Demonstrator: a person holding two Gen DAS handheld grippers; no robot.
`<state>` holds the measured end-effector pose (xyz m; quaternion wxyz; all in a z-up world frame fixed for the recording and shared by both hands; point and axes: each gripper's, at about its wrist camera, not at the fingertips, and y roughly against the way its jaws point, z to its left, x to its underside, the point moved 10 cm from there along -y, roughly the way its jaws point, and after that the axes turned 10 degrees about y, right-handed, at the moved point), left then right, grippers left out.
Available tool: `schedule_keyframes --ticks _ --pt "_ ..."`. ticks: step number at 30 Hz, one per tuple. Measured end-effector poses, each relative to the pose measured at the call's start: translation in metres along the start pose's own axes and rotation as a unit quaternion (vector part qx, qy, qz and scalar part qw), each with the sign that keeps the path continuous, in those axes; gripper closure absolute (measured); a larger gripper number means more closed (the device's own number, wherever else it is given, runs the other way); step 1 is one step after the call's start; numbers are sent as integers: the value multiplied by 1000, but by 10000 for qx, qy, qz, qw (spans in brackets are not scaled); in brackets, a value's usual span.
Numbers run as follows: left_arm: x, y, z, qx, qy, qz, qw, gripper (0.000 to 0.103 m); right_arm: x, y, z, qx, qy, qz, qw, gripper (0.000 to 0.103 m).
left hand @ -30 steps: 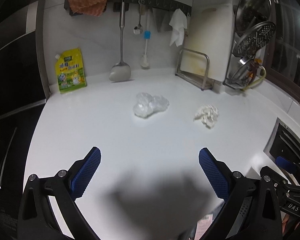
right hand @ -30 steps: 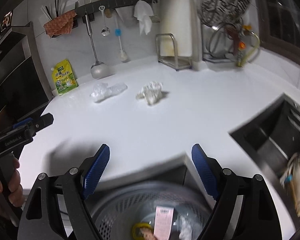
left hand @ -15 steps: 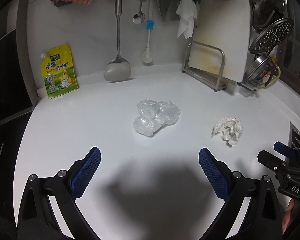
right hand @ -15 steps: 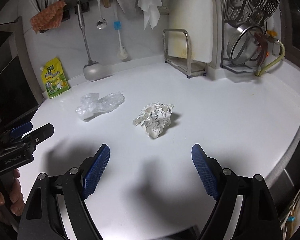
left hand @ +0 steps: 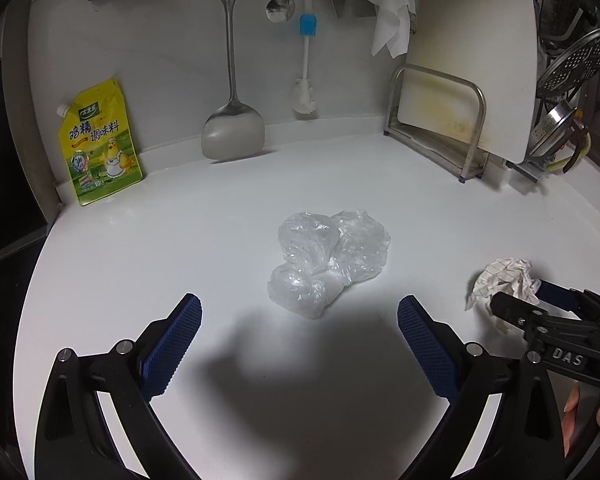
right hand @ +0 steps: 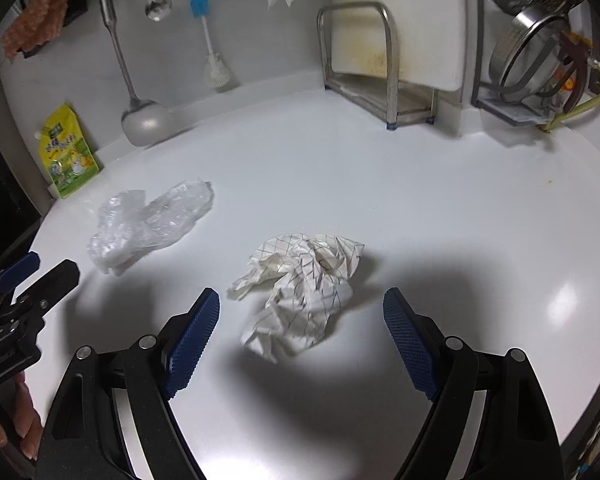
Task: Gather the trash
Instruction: 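Grasp the grid-printed paper with the right tool while the left tool grasps the clear bag, then carry the paper and clear bag over the grey bin with both tools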
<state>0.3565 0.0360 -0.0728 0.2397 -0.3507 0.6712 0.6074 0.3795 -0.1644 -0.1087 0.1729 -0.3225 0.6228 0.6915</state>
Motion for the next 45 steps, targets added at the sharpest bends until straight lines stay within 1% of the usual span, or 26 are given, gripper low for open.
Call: schedule_keyframes --ticks 3,5,6,7,8,10,11,12,16,18,24,26,27,28,29,30,31,33,34,36,39,45 --pt "-2 -6 -2 24 0 37 10000 6 -4 -11 -4 15 -35 69 10000 23" --pt "-4 -10 -3 2 -31 40 10000 6 -7 -14 -5 -47 -35 62 10000 24" --pt "-4 -12 -3 -8 -37 51 10000 6 -8 -14 -6 -57 -33 22 10000 26" --pt "-4 -15 -3 -15 -29 64 10000 6 -9 -14 -6 -83 -21 -12 10000 36" --pt "-5 -17 -3 -22 -15 80 10000 6 -10 -15 -5 -123 -9 9 9999 50" --pt "-5 -21 -3 -40 26 112 9999 6 -8 -16 -4 -246 5 20 9997 61" --pt "-5 -23 -3 -46 44 133 9999 6 -9 -15 -4 -260 8 -15 9997 65" --pt "-6 -26 -4 -52 64 157 9998 6 -9 -14 -5 -276 17 -68 9996 66" --pt "-10 -35 -8 -86 94 211 9997 6 -13 -7 -8 -416 -83 -212 9989 68" --pt "-11 -42 -10 -112 130 295 9994 6 -16 -2 -9 -518 -161 -287 9981 68" --pt "-12 -72 -10 -352 232 634 9971 7 -21 7 -8 -707 -224 -401 9964 68" --pt "-12 -78 -10 -378 261 685 9966 9 -22 9 -8 -745 -251 -426 9960 68" --pt "-12 -81 -10 -378 264 726 9963 20 -22 9 -8 -754 -257 -429 9959 68" --pt "-11 -83 -10 -352 271 781 9960 33 -21 9 -8 -763 -259 -431 9958 68" --pt "-10 -85 -10 -351 277 838 9955 35 -21 9 -8 -771 -259 -433 9957 68" --pt "-9 -87 -10 -343 290 861 9953 42 -21 9 -7 -776 -253 -431 9957 68" --pt "-9 -86 -10 -278 314 870 9953 51 -20 9 -7 -776 -240 -425 9958 68" --pt "-8 -84 -13 -158 314 858 9957 58 -18 9 -5 -754 -195 -428 9960 68" --pt "-8 -82 -13 -122 305 839 9959 61 -17 9 -5 -758 -186 -430 9960 68" --pt "-6 -77 -16 -40 292 811 9963 62 -14 12 -3 -790 -187 -452 9957 68" --pt "-1 -62 -18 19 227 734 9970 63 -7 23 -3 -758 -169 -505 9957 68" --pt "15 5 -20 83 37 349 9994 63 18 57 1 -655 -120 -620 9958 68"
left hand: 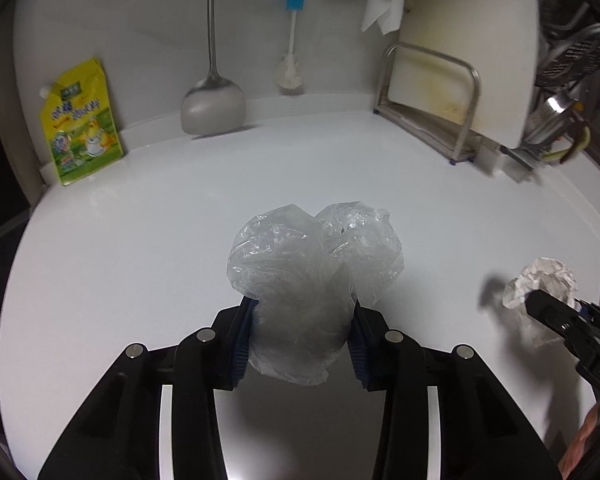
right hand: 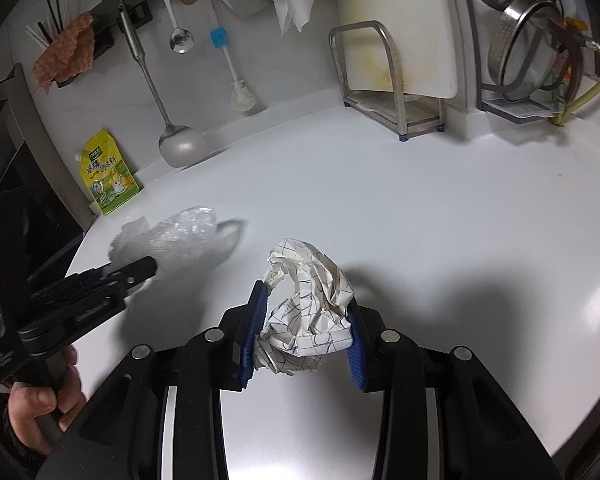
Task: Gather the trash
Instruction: 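Carry the paper and clear bag over the grey bin with both tools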
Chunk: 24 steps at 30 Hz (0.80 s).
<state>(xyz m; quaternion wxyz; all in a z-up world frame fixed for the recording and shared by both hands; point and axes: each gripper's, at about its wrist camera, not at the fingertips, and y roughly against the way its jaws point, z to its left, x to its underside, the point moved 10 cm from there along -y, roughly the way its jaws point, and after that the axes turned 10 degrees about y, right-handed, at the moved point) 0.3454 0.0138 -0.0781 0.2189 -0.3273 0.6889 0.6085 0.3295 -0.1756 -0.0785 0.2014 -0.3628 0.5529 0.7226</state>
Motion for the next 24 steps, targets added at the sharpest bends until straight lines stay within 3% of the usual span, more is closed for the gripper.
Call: schedule_keyframes --ticks 4,11,24 --pt "15 52 -2 -31 -259 -301 9992 63 20 35 12 51 -22 -146 9999 68" --pt "59 138 -20 311 -489 -551 9968 63 74 104 39 135 -216 -355 9990 68" --pt "142 218 -25 643 -687 -609 9937 63 154 200 70 649 -403 -532 9957 68"
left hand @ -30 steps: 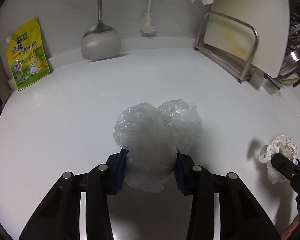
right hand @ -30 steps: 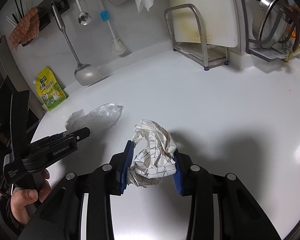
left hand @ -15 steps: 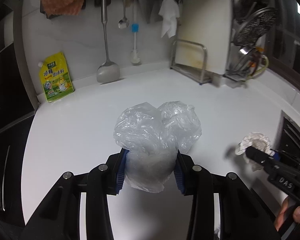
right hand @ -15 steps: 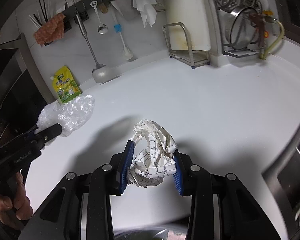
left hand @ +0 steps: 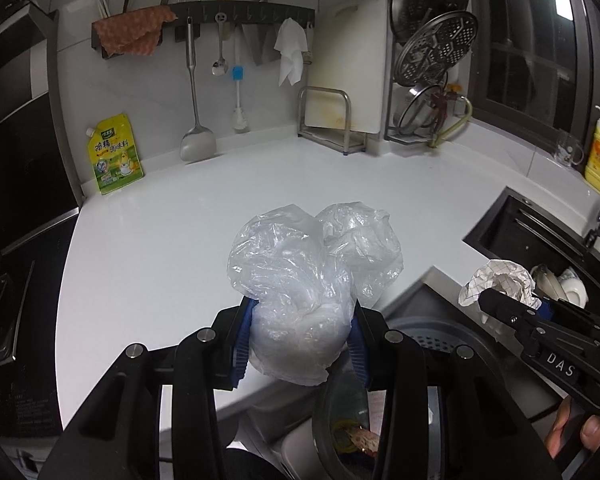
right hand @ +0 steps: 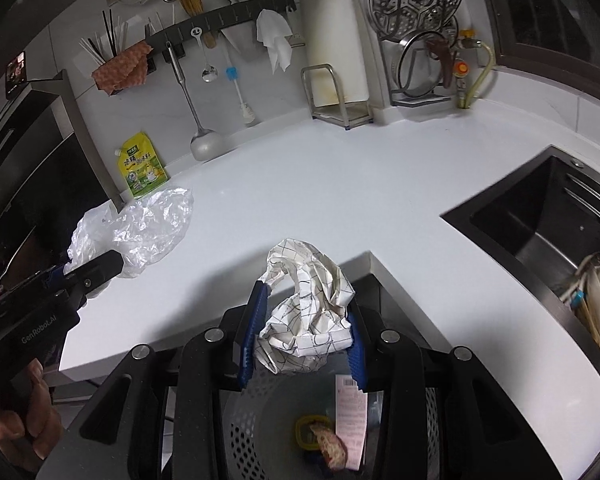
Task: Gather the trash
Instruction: 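Carry the paper and clear bag over the grey bin with both tools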
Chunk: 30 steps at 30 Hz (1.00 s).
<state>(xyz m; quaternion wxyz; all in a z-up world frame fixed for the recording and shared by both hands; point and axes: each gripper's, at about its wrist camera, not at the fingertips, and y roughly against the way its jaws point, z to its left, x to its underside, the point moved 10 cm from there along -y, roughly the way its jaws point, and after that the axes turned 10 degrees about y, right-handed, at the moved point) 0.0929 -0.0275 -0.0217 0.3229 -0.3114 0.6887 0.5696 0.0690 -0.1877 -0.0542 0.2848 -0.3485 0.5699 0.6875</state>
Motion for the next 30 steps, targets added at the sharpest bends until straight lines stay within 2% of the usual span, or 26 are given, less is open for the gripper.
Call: schedule_keyframes --ticks 4,12,19,30 --pt "13 17 -6 119 -56 -6 9999 63 13 24 2 162 -17 -115 9998 68" --pt "48 27 -19 319 -122 172 9993 63 46 30 4 248 13 110 9996 67" --pt "70 18 -17 343 -55 381 9987 63 53 33 6 279 134 168 9994 67" --pt "110 -7 -18 387 37 763 9963 63 102 11 -2 135 29 588 9982 67"
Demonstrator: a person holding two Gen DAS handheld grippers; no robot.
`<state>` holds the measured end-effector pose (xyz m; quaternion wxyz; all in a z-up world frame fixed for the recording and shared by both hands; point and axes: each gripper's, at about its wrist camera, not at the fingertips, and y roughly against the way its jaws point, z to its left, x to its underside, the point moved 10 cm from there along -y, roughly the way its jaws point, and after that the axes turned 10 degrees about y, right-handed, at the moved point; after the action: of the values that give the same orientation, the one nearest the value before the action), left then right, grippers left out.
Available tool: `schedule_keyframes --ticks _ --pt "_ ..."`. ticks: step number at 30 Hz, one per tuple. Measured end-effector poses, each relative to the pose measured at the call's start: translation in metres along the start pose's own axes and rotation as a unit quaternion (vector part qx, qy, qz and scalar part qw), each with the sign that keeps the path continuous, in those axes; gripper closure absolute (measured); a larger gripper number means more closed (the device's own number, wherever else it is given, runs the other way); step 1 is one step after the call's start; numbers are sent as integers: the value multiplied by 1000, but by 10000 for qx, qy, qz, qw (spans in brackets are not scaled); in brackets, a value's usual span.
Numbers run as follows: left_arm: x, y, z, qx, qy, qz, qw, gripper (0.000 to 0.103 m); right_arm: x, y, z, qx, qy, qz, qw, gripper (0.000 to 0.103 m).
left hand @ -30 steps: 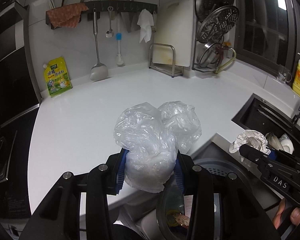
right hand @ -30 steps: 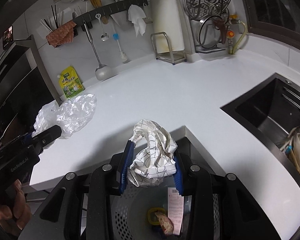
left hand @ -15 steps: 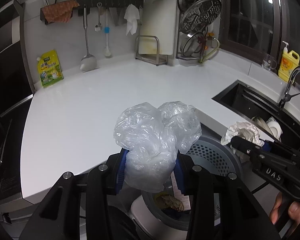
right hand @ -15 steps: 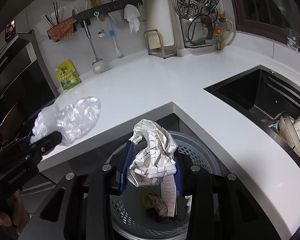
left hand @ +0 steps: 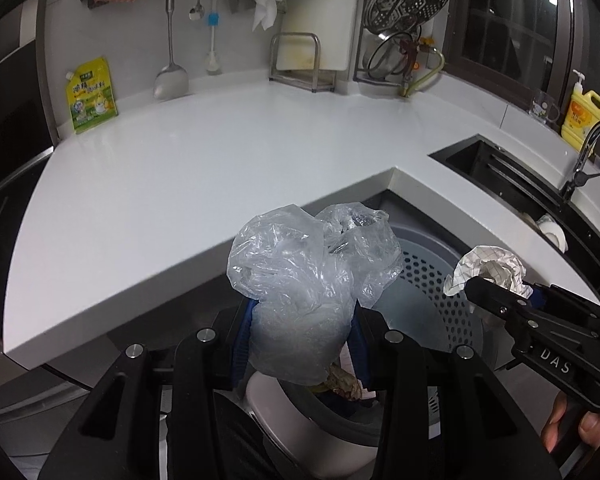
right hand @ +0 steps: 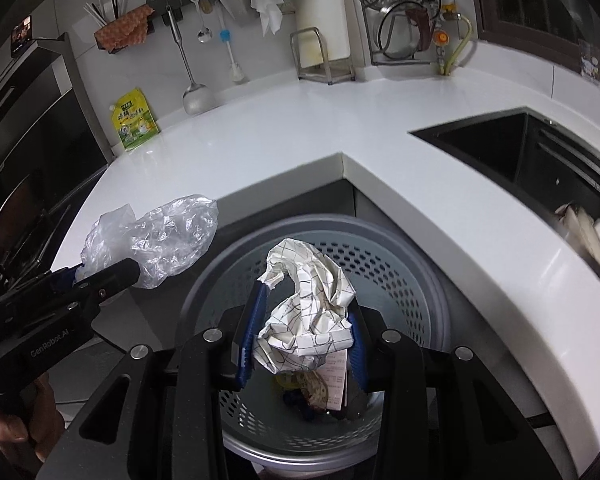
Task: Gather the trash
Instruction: 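Carry the paper and clear bag over the grey bin with both tools, then open both tools to drop the paper and bag into the bin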
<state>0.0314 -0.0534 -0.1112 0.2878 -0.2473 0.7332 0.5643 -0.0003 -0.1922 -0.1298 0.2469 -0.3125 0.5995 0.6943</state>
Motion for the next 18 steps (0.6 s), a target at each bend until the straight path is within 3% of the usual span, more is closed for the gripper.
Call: schedule_keyframes --ticks 11,15,18 --pt "21 -23 -15 70 -113 330 9994 63 19 -17 -7 -25 -115 258 9996 66" --pt "23 -24 -16 30 -114 360 9993 62 22 -20 -8 -33 -145 265 9995 63" --pt "21 -23 -17 35 -110 339 9994 58 23 -19 -11 -9 -158 250 9996 55"
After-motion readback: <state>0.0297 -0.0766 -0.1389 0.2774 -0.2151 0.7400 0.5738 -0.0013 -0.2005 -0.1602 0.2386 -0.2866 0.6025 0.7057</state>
